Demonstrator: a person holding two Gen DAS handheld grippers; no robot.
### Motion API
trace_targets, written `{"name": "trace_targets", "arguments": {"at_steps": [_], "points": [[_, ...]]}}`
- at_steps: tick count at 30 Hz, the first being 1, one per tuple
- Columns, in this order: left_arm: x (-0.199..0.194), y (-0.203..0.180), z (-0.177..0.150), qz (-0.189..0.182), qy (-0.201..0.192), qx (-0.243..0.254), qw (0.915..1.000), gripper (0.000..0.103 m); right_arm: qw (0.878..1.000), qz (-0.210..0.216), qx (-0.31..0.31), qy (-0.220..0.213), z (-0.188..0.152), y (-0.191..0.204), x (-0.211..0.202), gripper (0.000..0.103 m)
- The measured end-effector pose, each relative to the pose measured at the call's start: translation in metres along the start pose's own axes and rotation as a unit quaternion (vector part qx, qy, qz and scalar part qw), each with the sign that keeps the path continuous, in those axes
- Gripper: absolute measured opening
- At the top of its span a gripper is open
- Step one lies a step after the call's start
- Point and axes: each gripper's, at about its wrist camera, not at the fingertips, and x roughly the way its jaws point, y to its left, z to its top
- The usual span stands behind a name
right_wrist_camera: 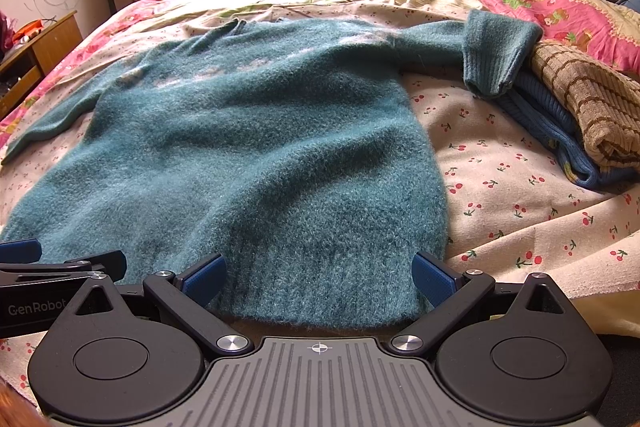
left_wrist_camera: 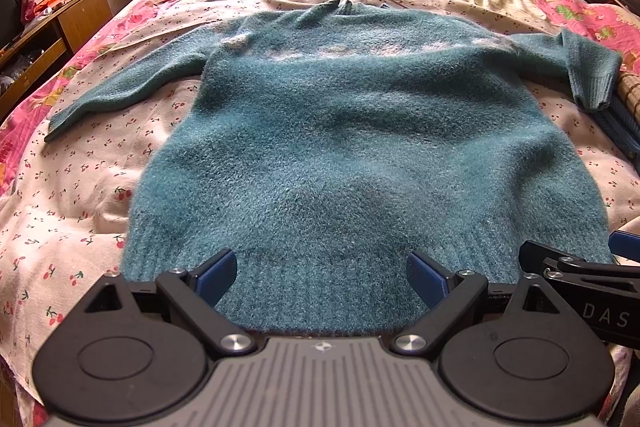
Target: Fold small clothes
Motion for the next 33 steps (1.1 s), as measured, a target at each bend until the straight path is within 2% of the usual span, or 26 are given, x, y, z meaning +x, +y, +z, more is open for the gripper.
{"name": "trace_targets", "arguments": {"at_steps": [33], "points": [[0.0024, -0.0003, -0.0007, -0.004, 0.011, -0.001, 0.9999, 0.1, 1.0, 0.002, 0.003, 0.004, -0.0009, -0.0014, 0.0015, 0.1]]}}
